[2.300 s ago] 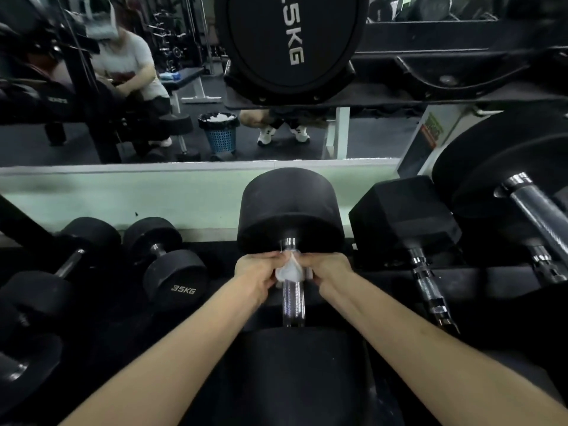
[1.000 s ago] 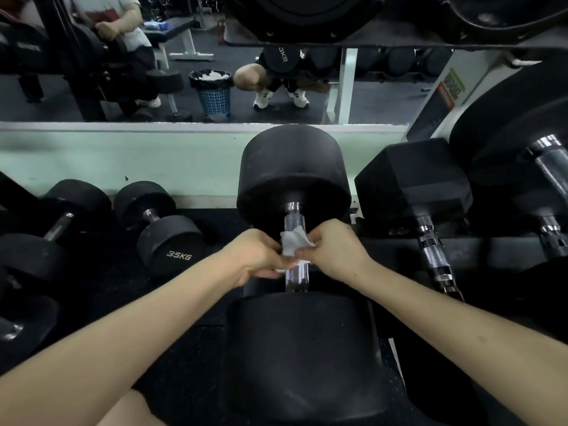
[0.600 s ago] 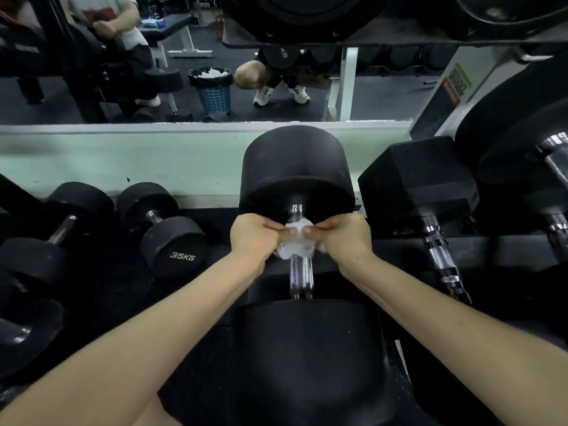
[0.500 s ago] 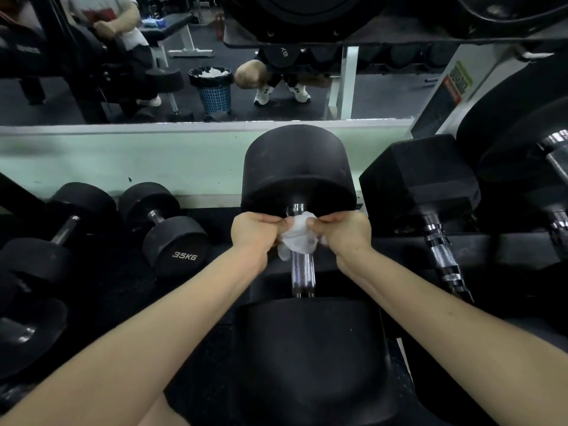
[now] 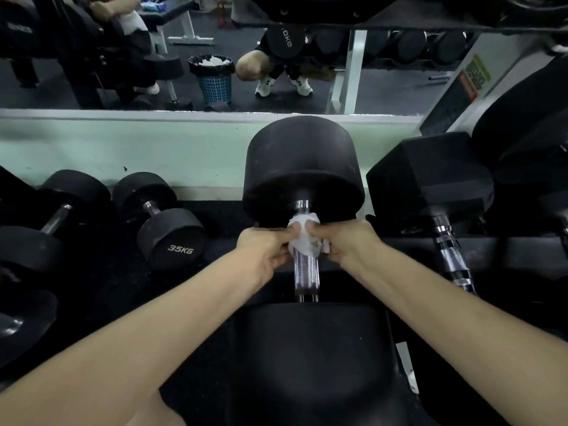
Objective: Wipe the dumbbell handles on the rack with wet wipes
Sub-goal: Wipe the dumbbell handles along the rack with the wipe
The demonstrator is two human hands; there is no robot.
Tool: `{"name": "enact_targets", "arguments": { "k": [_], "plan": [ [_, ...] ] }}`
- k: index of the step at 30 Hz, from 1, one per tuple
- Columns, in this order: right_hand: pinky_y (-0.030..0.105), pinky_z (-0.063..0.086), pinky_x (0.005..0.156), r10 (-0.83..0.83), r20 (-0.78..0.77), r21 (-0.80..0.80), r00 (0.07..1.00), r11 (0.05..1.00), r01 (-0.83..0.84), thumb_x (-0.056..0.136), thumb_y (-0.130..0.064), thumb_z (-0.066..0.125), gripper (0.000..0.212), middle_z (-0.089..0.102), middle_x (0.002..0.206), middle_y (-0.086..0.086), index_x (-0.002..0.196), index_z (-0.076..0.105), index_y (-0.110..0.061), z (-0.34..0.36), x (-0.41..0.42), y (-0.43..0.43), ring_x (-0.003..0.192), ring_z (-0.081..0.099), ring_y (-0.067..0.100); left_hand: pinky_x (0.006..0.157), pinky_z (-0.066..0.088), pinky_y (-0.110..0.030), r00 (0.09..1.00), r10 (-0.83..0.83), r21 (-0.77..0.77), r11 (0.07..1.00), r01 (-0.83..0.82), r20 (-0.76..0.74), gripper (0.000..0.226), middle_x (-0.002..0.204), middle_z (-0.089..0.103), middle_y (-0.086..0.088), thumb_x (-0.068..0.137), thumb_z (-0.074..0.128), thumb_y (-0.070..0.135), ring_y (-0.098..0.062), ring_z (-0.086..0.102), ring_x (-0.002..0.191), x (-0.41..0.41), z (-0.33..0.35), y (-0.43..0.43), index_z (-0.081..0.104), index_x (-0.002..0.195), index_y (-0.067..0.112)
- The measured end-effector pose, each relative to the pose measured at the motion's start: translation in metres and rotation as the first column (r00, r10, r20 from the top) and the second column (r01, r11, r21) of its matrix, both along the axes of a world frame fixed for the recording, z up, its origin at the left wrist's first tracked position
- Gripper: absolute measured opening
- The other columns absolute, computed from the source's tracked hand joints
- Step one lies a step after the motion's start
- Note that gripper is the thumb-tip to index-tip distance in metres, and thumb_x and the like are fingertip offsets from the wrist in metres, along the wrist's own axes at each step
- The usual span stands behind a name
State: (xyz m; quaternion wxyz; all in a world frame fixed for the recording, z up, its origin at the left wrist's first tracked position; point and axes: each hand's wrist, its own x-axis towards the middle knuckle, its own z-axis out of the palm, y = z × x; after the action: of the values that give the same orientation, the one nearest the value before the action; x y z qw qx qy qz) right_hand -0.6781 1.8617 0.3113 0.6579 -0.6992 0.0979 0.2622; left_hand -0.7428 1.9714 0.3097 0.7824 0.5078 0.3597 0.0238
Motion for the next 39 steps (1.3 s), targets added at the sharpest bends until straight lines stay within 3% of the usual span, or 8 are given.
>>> {"name": "enact_targets", "arguments": {
  "k": [3, 9, 14, 18, 25, 27, 33, 39],
  "plan": [
    [0.023, 0.053, 0.048, 0.009, -0.152, 0.141, 0.988, 0.990, 0.013, 0.080, -0.006, 0.071, 0.015, 0.060, 0.048, 0.007, 0.078, 0.059, 0.003, -0.005, 0.011, 0.005, 0.043, 0.060, 0.015, 0.053, 0.056, -0.021, 0.999, 0.022, -0.086, 0.996, -0.019, 0.031, 0.031, 0.100, 0.068, -0.018, 0.079, 0.071, 0.009, -0.020, 0.068, 0.074, 0.006, -0.004, -0.001, 0.063, 0.106, -0.005],
    [0.020, 0.053, 0.051, 0.084, -0.114, 0.132, 0.990, 0.989, -0.069, 0.086, -0.025, 0.066, 0.020, 0.064, 0.068, 0.002, 0.096, 0.056, -0.010, -0.012, 0.020, 0.011, 0.051, 0.061, 0.009, 0.050, 0.054, -0.021, 0.996, 0.013, -0.134, 0.991, -0.001, 0.089, 0.037, 0.093, 0.067, -0.015, 0.084, 0.066, 0.016, -0.014, 0.069, 0.059, 0.017, 0.004, -0.003, 0.061, 0.115, -0.005],
    [0.044, 0.057, 0.082, 0.076, -0.089, 0.027, 0.993, 0.997, -0.074, 0.076, -0.011, 0.076, 0.035, 0.069, 0.092, 0.023, 0.099, 0.064, 0.012, -0.020, 0.000, -0.009, 0.081, 0.068, 0.031, 0.054, 0.057, -0.020, 0.996, -0.078, -0.020, 0.997, 0.079, 0.037, 0.030, 0.101, 0.069, -0.020, 0.082, 0.068, 0.012, -0.019, 0.070, 0.072, -0.002, -0.004, -0.005, 0.064, 0.108, -0.004],
    [0.021, 0.048, 0.042, 0.046, -0.101, 0.057, 0.994, 0.998, -0.040, 0.074, -0.014, 0.079, 0.025, 0.061, 0.043, 0.002, 0.082, 0.059, 0.000, -0.018, 0.020, 0.003, 0.036, 0.056, 0.008, 0.046, 0.053, -0.020, 0.997, -0.008, -0.046, 0.999, 0.011, 0.072, 0.033, 0.096, 0.068, -0.020, 0.081, 0.069, 0.008, -0.016, 0.069, 0.058, 0.014, 0.001, -0.003, 0.062, 0.109, -0.008],
    [0.031, 0.058, 0.071, -0.070, -0.115, 0.138, 0.991, 0.987, 0.086, 0.078, -0.015, 0.075, 0.027, 0.071, 0.080, 0.013, 0.095, 0.066, 0.005, -0.019, 0.012, 0.007, 0.069, 0.068, 0.021, 0.089, 0.053, -0.036, 0.993, 0.061, 0.034, 0.997, -0.065, 0.106, 0.042, 0.107, 0.068, -0.020, 0.074, 0.075, 0.009, -0.028, 0.067, 0.096, 0.017, -0.013, -0.003, 0.061, 0.112, -0.001],
    [0.041, 0.054, 0.086, -0.124, -0.146, 0.140, 0.982, 0.979, 0.144, 0.080, -0.007, 0.072, 0.026, 0.069, 0.096, 0.023, 0.099, 0.066, 0.008, -0.010, -0.003, 0.007, 0.083, 0.065, 0.030, 0.091, 0.052, -0.038, 0.996, 0.076, 0.107, 0.991, -0.081, 0.046, 0.042, 0.104, 0.067, -0.016, 0.072, 0.077, 0.009, -0.028, 0.066, 0.096, 0.012, -0.013, -0.006, 0.055, 0.108, 0.007],
    [0.011, 0.050, 0.051, -0.245, -0.052, 0.003, 0.968, 0.970, 0.245, 0.079, -0.002, 0.073, 0.012, 0.065, 0.070, 0.003, 0.085, 0.063, -0.004, 0.016, -0.023, 0.009, 0.061, 0.060, 0.011, 0.085, 0.054, -0.036, 0.978, 0.081, 0.122, 0.991, -0.058, -0.191, 0.014, 0.086, 0.071, -0.005, 0.074, 0.078, 0.025, -0.021, 0.067, 0.084, 0.010, -0.006, -0.009, 0.067, 0.080, 0.018],
    [0.019, 0.048, 0.059, -0.224, -0.060, -0.363, 0.973, 0.913, 0.188, 0.078, -0.023, 0.077, 0.014, 0.069, 0.076, -0.001, 0.069, 0.066, -0.020, 0.026, -0.027, 0.014, 0.071, 0.064, 0.013, 0.068, 0.051, -0.030, 0.910, 0.042, 0.310, 0.946, 0.097, -0.413, 0.020, 0.070, 0.065, 0.000, 0.084, 0.066, 0.032, -0.020, 0.063, 0.074, 0.007, 0.012, -0.014, 0.067, 0.078, 0.013]
  ]
}}
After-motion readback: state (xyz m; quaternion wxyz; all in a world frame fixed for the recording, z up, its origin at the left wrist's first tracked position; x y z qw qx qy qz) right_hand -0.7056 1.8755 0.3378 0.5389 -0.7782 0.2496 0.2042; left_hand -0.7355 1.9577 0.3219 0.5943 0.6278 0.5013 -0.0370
